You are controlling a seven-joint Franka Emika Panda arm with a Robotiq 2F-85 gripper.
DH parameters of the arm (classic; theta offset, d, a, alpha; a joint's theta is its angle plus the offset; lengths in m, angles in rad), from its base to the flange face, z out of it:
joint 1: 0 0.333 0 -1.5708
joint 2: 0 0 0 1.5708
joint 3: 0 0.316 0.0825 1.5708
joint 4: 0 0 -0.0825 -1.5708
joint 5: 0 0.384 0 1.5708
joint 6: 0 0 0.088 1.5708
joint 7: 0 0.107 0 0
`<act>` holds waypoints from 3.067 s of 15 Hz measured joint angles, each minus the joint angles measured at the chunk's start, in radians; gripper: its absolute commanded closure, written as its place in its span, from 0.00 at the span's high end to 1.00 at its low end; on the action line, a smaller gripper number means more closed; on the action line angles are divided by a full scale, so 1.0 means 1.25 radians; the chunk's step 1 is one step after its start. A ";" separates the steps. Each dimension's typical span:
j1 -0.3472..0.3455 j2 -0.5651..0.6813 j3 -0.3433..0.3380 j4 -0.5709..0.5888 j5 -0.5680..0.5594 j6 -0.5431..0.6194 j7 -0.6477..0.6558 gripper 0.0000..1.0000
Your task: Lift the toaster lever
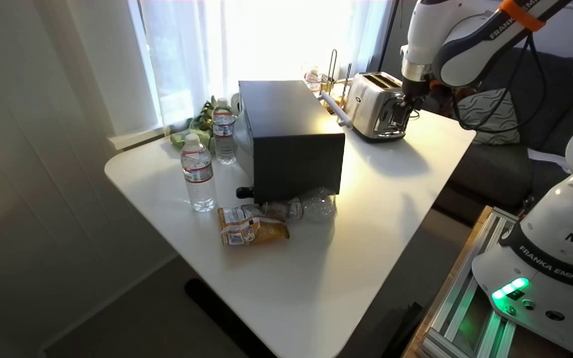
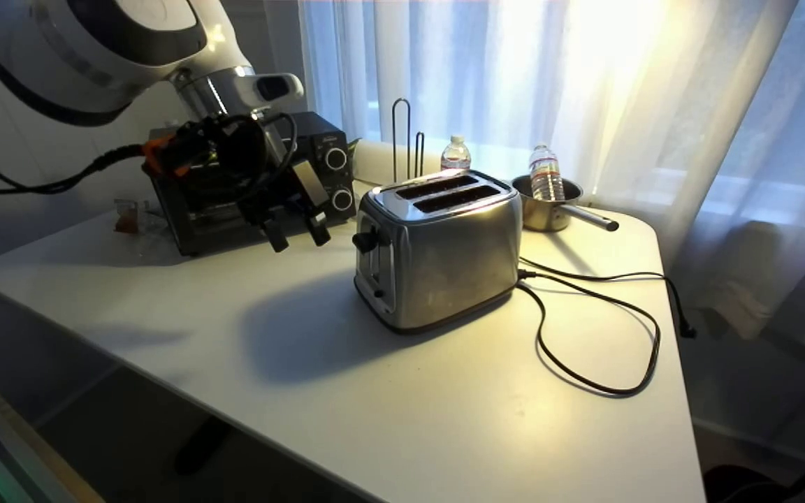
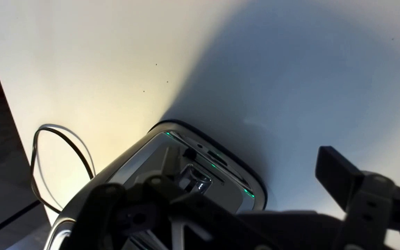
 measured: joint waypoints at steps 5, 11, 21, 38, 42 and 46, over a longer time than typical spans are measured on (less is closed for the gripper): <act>-0.001 0.002 0.009 0.004 -0.007 -0.008 0.014 1.00; 0.049 0.002 -0.014 0.007 -0.242 -0.048 0.233 0.75; 0.182 0.088 -0.030 0.032 -0.535 -0.238 0.550 0.10; 0.271 0.251 -0.029 0.150 -0.604 -0.403 0.542 0.00; 0.271 0.279 -0.029 0.166 -0.604 -0.414 0.517 0.00; 0.271 0.295 -0.029 0.174 -0.604 -0.415 0.499 0.00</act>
